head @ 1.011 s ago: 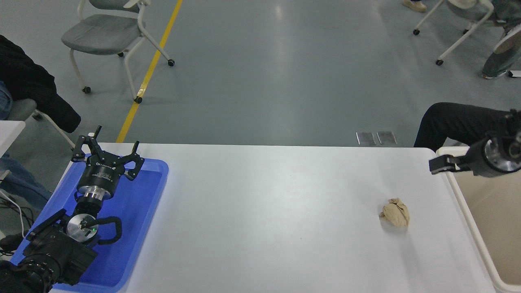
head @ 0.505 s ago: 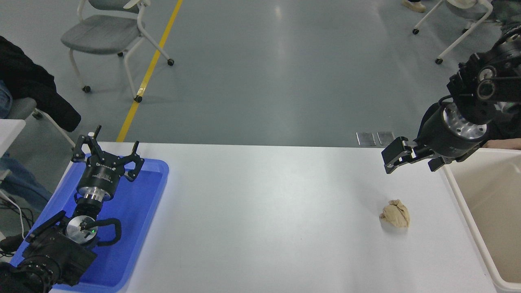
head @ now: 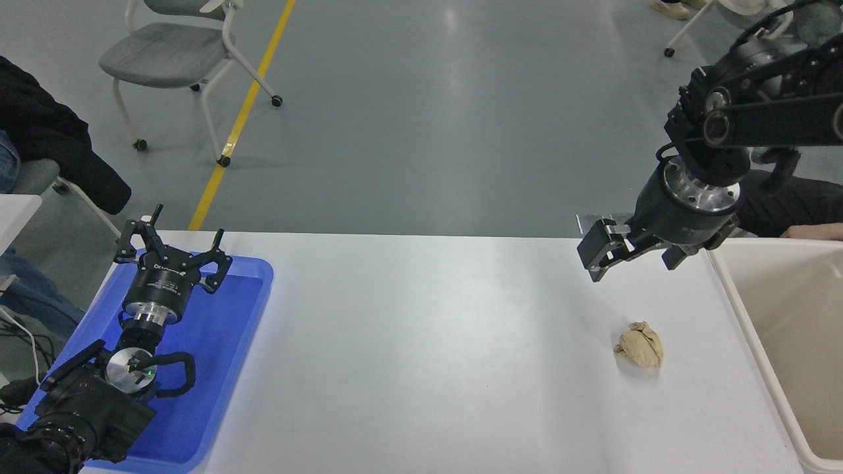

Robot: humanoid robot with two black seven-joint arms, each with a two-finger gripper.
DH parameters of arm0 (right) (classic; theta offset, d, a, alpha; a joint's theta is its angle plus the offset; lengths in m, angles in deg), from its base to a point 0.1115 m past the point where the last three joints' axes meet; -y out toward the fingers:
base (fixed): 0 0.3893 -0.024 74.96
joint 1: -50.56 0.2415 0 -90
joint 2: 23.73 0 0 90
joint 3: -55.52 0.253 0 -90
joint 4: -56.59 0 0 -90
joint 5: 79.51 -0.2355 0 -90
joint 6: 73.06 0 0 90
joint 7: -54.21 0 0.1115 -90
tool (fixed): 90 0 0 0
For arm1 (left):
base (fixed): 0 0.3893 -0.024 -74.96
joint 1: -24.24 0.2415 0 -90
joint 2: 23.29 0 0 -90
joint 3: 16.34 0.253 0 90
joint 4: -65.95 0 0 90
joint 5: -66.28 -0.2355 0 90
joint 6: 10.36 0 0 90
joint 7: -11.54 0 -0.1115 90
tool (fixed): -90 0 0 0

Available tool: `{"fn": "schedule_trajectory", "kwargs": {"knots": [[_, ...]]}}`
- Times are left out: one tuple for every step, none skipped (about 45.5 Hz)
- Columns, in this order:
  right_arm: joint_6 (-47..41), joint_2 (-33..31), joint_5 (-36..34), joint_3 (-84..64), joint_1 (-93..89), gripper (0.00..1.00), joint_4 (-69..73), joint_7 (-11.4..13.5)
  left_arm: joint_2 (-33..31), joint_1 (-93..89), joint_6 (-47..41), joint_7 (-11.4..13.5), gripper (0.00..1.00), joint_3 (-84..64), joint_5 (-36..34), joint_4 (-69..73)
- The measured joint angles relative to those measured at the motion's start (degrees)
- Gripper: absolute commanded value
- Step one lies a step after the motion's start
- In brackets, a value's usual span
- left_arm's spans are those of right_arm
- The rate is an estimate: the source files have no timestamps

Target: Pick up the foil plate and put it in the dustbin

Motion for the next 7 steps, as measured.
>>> {"fn": "schedule_trajectory", "kwargs": {"knots": [[-0.1, -0.3, -0.1, -0.2, 0.3, 1.00, 0.3, 0.0, 0.0, 0.0, 0.0, 0.0, 1.00, 0.0, 0.0, 0.0], [-0.2, -0.6, -0.1, -0.4, 0.6, 1.00, 0.6, 0.0, 0.0, 0.0, 0.0, 0.0, 1.00, 0.0, 0.0, 0.0], [-0.6, -1.4, -0.2, -0.8, 1.3, 1.00, 1.3, 0.0, 0.0, 0.0, 0.0, 0.0, 1.00, 0.0, 0.0, 0.0], [-0.6, -1.6, -0.2, -0.9, 1.4, 1.00, 1.4, 0.0, 0.0, 0.0, 0.0, 0.0, 1.00, 0.0, 0.0, 0.0], [-0.7, -1.7, -0.2, -0.9, 1.5, 1.00, 1.4, 0.0, 0.0, 0.0, 0.0, 0.0, 1.00, 0.0, 0.0, 0.0], [-0.8, -2.1, -0.2, -1.1, 1.8, 1.00, 1.7, 0.0, 0.0, 0.0, 0.0, 0.0, 1.00, 0.0, 0.0, 0.0], [-0.9, -2.4, -0.2, -1.2, 2.0, 1.00, 1.9, 0.0, 0.0, 0.0, 0.0, 0.0, 1.00, 0.0, 0.0, 0.0]]}}
